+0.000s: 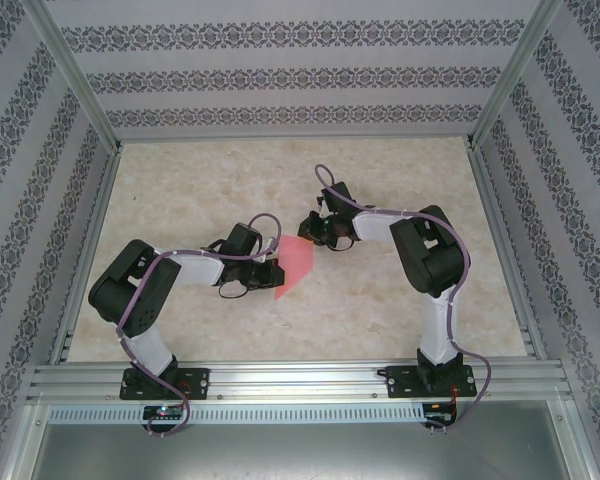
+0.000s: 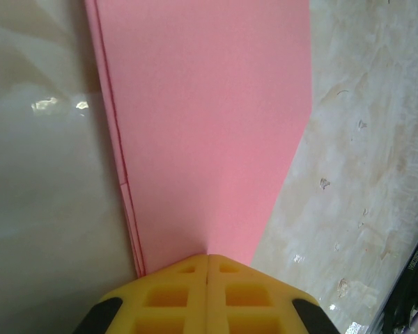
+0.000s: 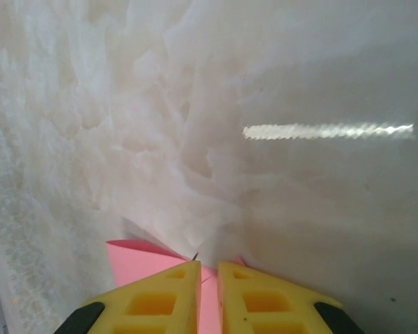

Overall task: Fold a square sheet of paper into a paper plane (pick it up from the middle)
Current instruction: Fourth fold the wing at the center of the table.

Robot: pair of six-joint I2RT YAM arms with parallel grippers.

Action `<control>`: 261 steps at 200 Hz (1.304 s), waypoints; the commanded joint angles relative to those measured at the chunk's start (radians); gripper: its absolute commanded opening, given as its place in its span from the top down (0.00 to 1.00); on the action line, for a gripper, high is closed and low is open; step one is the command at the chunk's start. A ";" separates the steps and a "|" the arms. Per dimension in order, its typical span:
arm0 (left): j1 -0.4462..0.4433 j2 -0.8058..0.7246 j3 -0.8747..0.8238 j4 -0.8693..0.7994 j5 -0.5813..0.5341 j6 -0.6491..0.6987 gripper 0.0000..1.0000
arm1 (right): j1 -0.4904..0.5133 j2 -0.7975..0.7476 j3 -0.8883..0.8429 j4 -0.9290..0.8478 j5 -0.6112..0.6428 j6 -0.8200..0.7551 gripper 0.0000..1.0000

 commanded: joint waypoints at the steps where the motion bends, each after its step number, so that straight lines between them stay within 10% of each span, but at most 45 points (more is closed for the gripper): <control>1: -0.002 0.087 -0.079 -0.238 -0.152 0.053 1.00 | -0.034 0.029 0.052 -0.063 0.132 -0.039 0.84; 112: -0.003 0.096 -0.062 -0.245 -0.144 0.070 1.00 | -0.004 -0.214 -0.042 -0.009 0.041 -0.028 0.81; 261: -0.002 0.042 -0.028 -0.284 -0.110 0.082 0.99 | 0.131 -0.019 -0.201 0.160 0.087 0.079 0.87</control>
